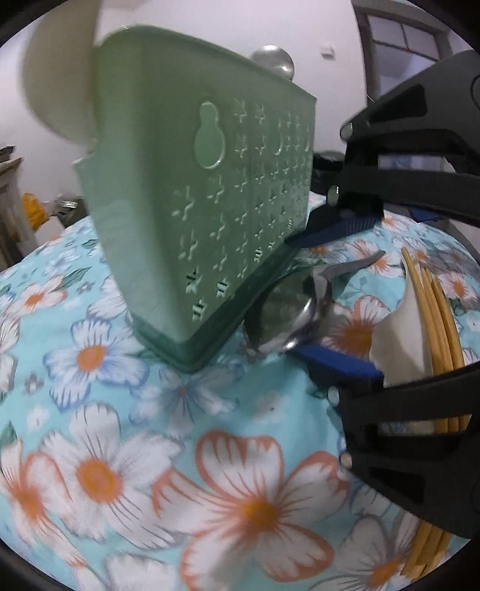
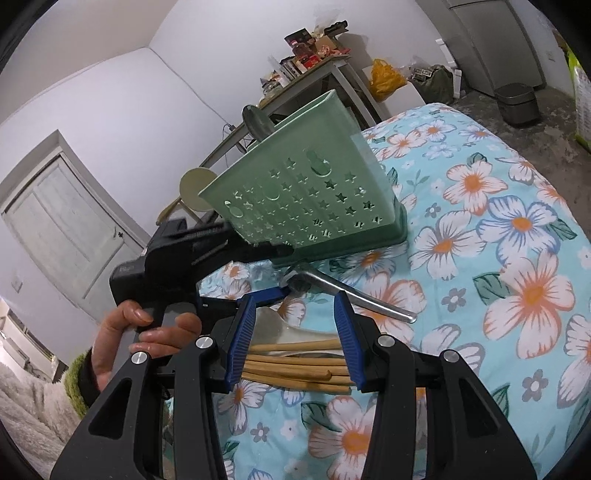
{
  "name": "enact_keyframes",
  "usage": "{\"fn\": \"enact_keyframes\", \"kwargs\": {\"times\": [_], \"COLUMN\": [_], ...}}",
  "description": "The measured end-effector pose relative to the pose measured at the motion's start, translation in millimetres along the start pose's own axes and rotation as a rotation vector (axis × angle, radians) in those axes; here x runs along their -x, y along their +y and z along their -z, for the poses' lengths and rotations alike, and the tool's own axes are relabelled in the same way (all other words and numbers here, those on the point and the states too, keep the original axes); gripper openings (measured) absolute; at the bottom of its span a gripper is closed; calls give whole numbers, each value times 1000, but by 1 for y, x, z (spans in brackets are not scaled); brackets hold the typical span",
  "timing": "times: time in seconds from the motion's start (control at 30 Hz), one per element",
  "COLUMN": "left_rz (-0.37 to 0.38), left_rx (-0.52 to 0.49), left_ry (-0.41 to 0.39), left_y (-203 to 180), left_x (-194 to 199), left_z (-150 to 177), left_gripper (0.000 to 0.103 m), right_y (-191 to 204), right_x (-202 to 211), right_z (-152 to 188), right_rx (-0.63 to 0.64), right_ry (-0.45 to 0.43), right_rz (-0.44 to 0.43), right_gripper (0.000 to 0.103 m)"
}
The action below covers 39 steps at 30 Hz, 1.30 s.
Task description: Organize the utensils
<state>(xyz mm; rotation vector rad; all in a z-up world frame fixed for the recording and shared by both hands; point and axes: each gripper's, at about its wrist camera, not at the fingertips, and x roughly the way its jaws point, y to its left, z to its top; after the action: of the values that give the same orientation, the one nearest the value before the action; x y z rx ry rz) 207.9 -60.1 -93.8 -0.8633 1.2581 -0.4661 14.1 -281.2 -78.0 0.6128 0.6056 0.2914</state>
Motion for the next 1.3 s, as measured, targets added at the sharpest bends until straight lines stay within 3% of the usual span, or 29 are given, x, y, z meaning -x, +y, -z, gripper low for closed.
{"fn": "enact_keyframes", "kwargs": {"times": [0.03, 0.13, 0.23, 0.4, 0.67, 0.8, 0.83, 1.13, 1.3], "left_rz": [20, 114, 222, 242, 230, 289, 303, 465, 559], "left_rx": [19, 75, 108, 107, 211, 216, 209, 174, 129], "left_ry": [-12, -28, -49, -55, -47, -66, -68, -89, -106], "left_y": [5, 16, 19, 17, 33, 39, 40, 52, 55], "left_x": [2, 6, 9, 4, -10, -7, -6, 17, 53], "left_z": [2, 8, 13, 14, 8, 13, 14, 33, 49], "left_gripper": [32, 22, 18, 18, 18, 16, 8, 3, 1], "right_y": [-1, -3, -6, -5, -2, 2, 3, 24, 41], "right_x": [1, 3, 3, 1, 0, -2, -1, 6, 14], "right_z": [0, -1, -1, 1, 1, 1, 1, 3, 5], "right_rx": [1, 1, -6, -3, 2, 12, 17, 91, 160], "right_ry": [-1, -1, -1, 3, 9, 11, 10, 8, 2], "right_rz": [3, 9, 12, 14, 24, 36, 40, 66, 54], "right_gripper": [44, 44, 44, 44, 44, 44, 44, 44, 43]}}
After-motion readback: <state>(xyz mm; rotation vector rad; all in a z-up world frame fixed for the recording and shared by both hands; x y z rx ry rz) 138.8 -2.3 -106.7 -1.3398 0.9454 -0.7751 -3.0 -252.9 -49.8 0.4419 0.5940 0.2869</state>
